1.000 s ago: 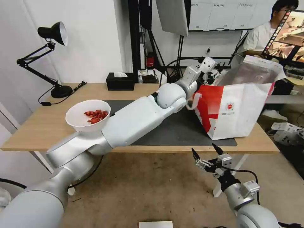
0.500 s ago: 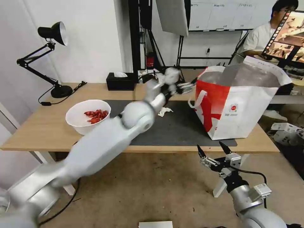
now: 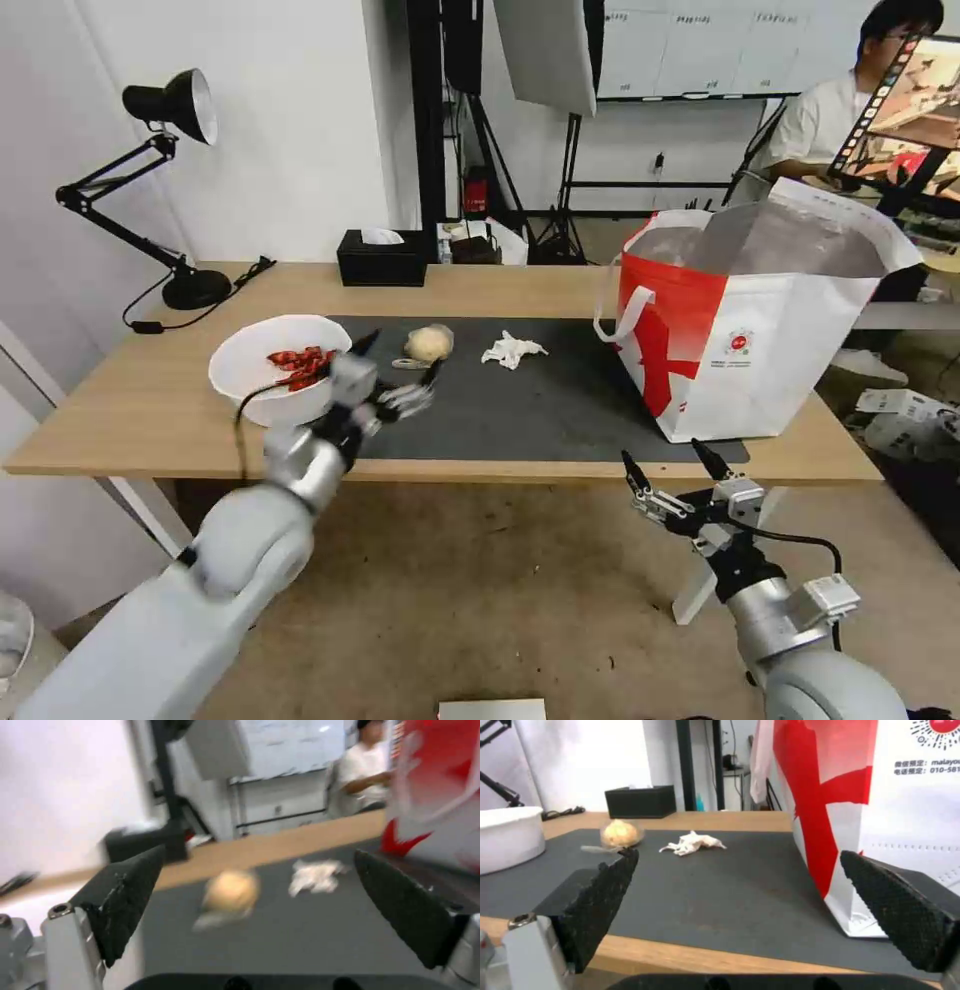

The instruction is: Pick up the trash from the table and place it into the takeout bag.

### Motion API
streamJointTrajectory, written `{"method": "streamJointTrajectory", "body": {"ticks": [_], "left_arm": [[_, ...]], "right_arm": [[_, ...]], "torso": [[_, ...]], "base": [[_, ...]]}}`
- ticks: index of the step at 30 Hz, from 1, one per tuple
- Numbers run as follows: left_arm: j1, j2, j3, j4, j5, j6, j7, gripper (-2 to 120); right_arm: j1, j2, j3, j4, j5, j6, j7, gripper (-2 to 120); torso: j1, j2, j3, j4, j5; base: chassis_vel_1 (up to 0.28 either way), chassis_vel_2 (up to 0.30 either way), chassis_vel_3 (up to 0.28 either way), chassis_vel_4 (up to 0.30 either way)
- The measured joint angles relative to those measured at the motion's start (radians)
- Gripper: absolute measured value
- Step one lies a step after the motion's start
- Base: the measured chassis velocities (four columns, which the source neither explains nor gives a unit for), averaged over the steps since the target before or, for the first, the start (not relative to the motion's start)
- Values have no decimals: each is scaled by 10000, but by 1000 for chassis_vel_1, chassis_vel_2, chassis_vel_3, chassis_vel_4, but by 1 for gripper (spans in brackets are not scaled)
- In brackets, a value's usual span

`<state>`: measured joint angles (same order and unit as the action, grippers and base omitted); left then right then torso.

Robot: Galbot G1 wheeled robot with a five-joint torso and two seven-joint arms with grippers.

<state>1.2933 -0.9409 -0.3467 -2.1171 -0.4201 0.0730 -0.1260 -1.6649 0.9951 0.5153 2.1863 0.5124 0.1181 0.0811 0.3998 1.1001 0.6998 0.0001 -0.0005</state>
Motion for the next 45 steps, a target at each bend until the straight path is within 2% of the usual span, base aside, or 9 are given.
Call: {"method": "streamJointTrajectory", "body": {"ticks": [1, 4, 11, 19, 45], "left_arm": [[0, 0, 0, 0, 0, 0, 0, 100], [1835, -889, -1311, -209, 676, -221, 157, 100], [3199, -1741, -2279, 159, 1315, -661, 387, 100], [3324, -2193, -2382, 313, 1550, -898, 482, 100], [3454, -2162, -2310, 172, 1669, -842, 739, 100]], "right_arm": [[0, 0, 0, 0, 0, 0, 0, 100], [-12, 2, -2, -180, -550, -19, 190, 100], [-250, 45, 35, -387, -1126, -217, 470, 100], [-302, 148, -137, -560, -1057, -245, 505, 100], [-288, 291, -389, -554, -1029, -245, 459, 100]], "torso": [[0, 0, 0, 0, 0], [0, 1, 0, 1, 3], [0, 0, 0, -1, 6], [2, -1, 1, -2, 5], [2, -1, 2, -2, 5]], "base": [[0, 0, 0, 0], [0, 0, 0, 0], [0, 0, 0, 0], [0, 0, 0, 0], [0, 0, 0, 0]]}}
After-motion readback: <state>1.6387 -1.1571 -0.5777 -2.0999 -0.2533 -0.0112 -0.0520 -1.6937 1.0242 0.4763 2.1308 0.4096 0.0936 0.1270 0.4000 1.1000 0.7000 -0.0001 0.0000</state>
